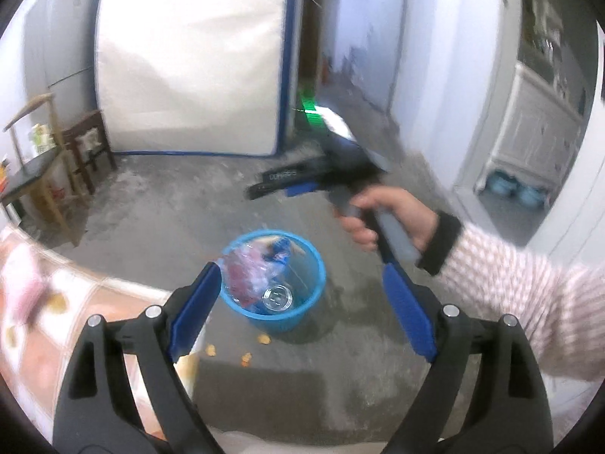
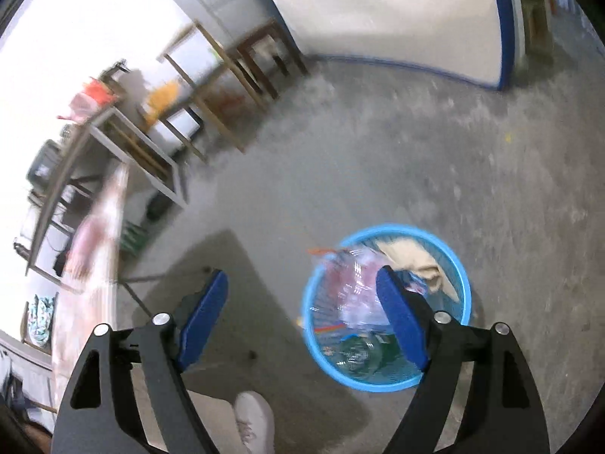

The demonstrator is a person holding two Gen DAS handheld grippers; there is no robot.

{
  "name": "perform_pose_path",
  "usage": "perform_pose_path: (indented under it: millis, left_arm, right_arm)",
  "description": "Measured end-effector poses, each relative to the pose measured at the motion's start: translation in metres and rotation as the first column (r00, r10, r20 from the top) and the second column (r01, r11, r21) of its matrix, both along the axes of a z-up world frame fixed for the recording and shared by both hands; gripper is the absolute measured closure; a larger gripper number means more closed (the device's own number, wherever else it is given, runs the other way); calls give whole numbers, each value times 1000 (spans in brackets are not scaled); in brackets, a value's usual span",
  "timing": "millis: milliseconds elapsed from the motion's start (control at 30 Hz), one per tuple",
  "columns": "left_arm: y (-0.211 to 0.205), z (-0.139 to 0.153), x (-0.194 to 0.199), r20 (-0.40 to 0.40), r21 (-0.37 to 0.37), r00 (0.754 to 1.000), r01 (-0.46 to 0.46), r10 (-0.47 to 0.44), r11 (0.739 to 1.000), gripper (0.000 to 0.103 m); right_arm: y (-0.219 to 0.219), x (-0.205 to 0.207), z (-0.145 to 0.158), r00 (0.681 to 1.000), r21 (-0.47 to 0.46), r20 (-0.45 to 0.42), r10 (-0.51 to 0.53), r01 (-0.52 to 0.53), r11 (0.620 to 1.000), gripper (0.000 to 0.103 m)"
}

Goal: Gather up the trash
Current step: 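Push the bags down into the wastebasket with the right tool, then grasp the orange peel with the left tool while the right tool grasps the pink sponge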

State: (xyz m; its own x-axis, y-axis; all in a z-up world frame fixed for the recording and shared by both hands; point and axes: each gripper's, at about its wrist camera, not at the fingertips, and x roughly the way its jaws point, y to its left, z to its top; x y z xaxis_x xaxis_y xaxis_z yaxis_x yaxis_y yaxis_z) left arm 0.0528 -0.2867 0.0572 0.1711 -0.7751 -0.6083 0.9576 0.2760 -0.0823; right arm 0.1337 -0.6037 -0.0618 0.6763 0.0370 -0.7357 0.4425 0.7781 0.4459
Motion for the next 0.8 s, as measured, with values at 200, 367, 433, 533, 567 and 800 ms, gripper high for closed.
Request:
perform_pose_path:
  millis: [200,367,433,533,567,800]
  left_arm:
    - [97,29,56,62,-15,960,-271,272,962,15]
    - [185,30,114,70,-16,837,-543,542,840,13]
    - [209,29,135,41,-23,798,-600,601,799,13]
    - [236,24,174,21,-22,728,-685,686,728,13]
    - [243,23,190,10,-19,703,-711,711,703,13]
    - [273,-11,295,-235,30,614,-771,754,636,30]
  right_arm:
    - [54,-8,67,984,31,172,39,-45,998,13]
    - [117,34,95,959,40,220,177,-190,981,12]
    - [153,66,103,934,37,225,277,-293,956,11]
    - [198,110,108,906,14,189,378,-387,922,11]
    - [213,126,108,896,9,169,410,-417,909,11]
    - [267,202,87,868,-8,62,492,-492,870,11]
